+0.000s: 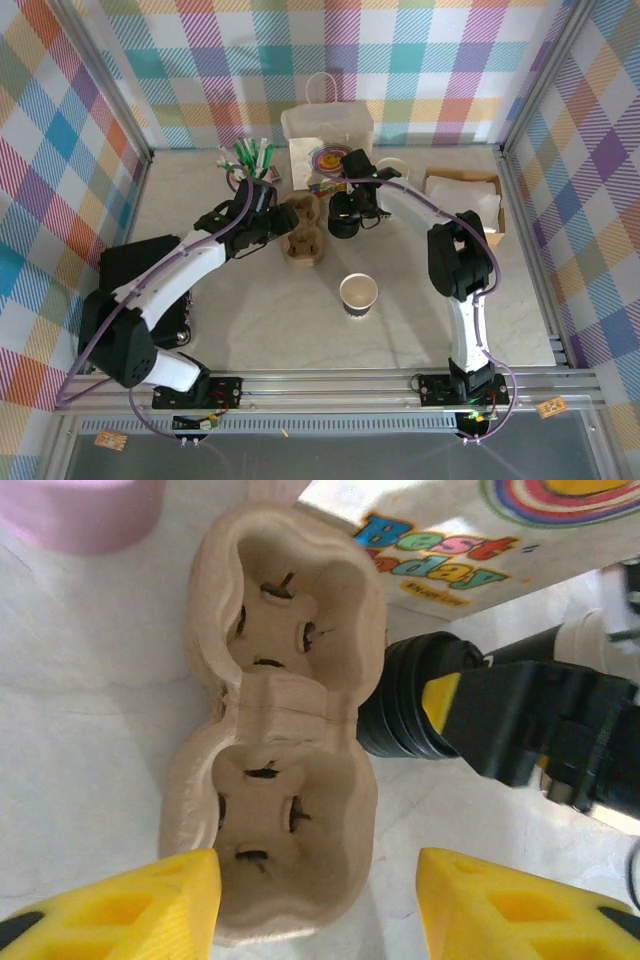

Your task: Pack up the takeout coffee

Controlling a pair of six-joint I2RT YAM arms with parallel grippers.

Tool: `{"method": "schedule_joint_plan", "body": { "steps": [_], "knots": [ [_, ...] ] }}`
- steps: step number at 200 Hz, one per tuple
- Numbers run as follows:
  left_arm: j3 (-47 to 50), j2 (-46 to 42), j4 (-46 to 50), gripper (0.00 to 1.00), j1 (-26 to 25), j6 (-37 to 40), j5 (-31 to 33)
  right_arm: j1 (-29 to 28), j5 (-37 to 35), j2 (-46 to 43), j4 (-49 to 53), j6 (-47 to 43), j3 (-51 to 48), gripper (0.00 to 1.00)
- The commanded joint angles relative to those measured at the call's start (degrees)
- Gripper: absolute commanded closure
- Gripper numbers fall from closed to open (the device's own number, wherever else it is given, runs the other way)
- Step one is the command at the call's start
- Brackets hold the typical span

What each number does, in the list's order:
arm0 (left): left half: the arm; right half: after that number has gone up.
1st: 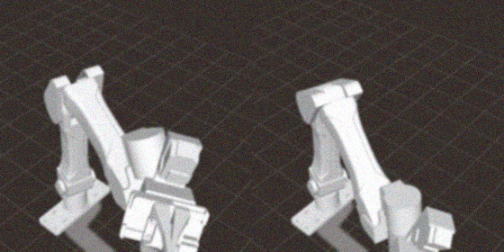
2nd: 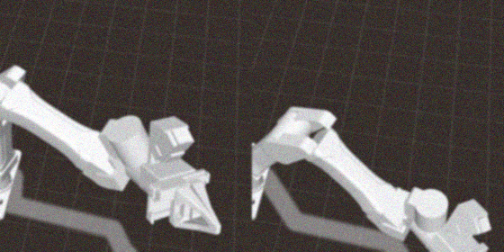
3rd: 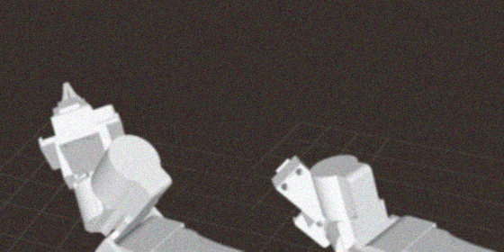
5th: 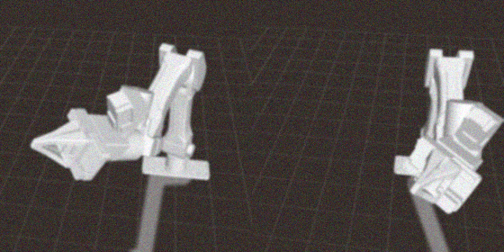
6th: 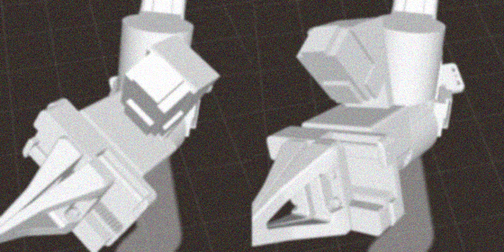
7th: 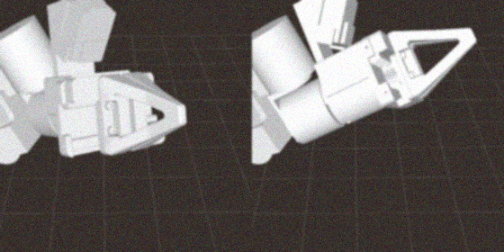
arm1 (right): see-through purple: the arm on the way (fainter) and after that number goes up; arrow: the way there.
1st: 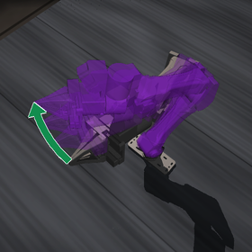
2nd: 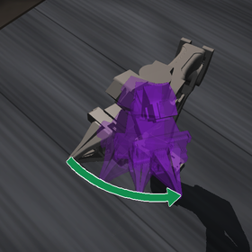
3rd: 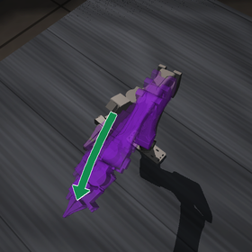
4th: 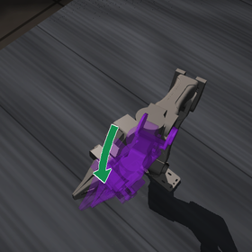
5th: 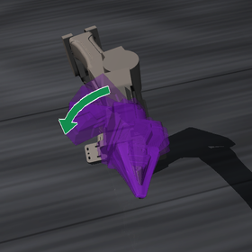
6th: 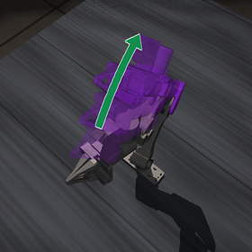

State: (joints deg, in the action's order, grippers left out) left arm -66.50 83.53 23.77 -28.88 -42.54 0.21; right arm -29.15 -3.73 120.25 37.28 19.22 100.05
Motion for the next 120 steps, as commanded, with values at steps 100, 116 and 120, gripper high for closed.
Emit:
{"method": "schedule_joint_plan", "body": {
  "steps": [100, 116, 120],
  "knots": [
    [-8.8, 19.4, -11.1, 0.52, -2.5, -11.0, -7.7, 1.2, 4.2, -4.0, -3.4, 1.3, -4.4, 0.53],
    [-8.9, 20.1, -12.4, 0.52, -2.7, -11.8, -7.8, 1.2, 4.5, -4.7, -3.7, 1.3, -5.1, 0.53],
    [-9.0, 20.3, -12.7, 0.52, -2.8, -11.9, -7.9, 1.2, 4.6, -4.7, -3.6, 1.3, -5.3, 0.53]
  ]
}}
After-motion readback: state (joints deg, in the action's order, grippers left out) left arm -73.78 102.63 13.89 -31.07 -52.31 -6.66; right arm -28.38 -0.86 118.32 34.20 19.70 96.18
